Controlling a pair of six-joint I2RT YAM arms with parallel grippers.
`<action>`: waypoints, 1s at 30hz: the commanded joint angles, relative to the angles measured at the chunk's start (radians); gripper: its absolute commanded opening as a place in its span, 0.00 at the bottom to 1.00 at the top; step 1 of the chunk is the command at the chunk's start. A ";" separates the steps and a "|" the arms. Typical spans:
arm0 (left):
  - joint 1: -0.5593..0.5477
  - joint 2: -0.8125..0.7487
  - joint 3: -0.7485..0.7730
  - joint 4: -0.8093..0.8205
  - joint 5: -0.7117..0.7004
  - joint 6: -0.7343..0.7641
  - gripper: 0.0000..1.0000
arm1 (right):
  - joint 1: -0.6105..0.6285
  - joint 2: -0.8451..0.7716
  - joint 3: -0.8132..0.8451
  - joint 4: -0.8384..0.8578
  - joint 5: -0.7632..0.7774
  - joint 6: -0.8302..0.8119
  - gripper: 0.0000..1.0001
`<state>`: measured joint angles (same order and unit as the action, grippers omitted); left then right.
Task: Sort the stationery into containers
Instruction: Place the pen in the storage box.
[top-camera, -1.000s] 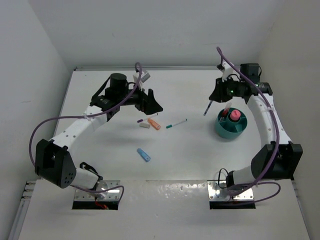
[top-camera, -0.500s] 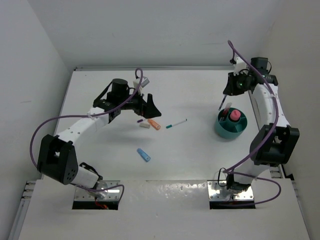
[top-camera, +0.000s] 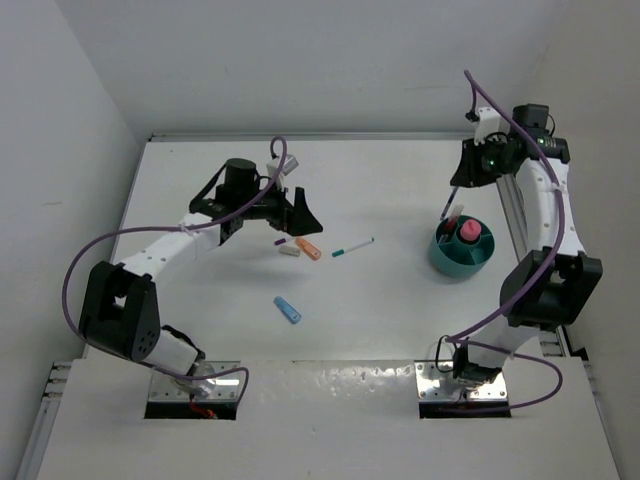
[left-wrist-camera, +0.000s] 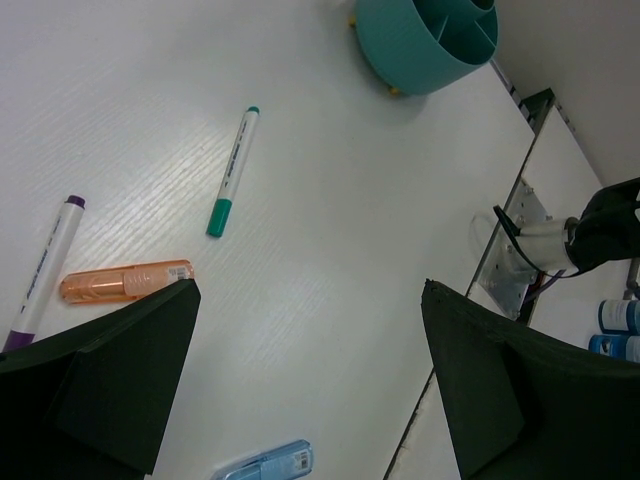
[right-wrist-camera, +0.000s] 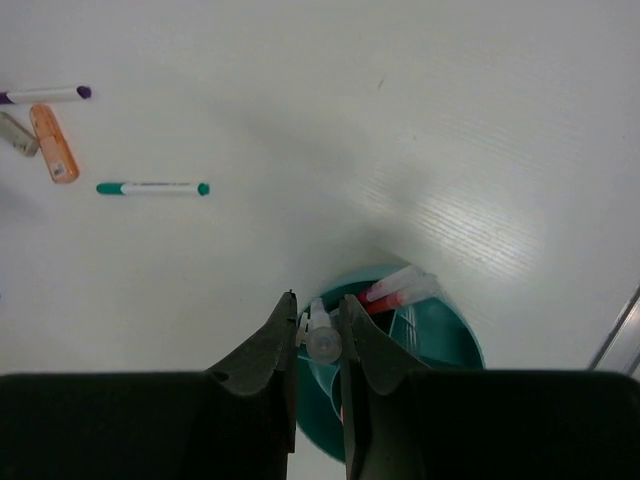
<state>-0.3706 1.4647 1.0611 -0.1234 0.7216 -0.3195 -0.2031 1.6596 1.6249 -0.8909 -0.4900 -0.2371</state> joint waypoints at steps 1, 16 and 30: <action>0.012 0.008 0.005 0.034 0.016 -0.012 1.00 | 0.004 0.025 0.036 -0.052 0.008 -0.051 0.00; 0.010 -0.012 -0.020 0.033 -0.001 -0.010 1.00 | 0.021 0.129 0.012 -0.070 0.027 -0.091 0.00; 0.022 -0.018 -0.030 0.031 -0.005 0.003 1.00 | -0.050 0.209 0.039 0.034 0.090 -0.031 0.00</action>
<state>-0.3626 1.4754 1.0409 -0.1184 0.7120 -0.3225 -0.2344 1.8637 1.6238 -0.8917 -0.4179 -0.2817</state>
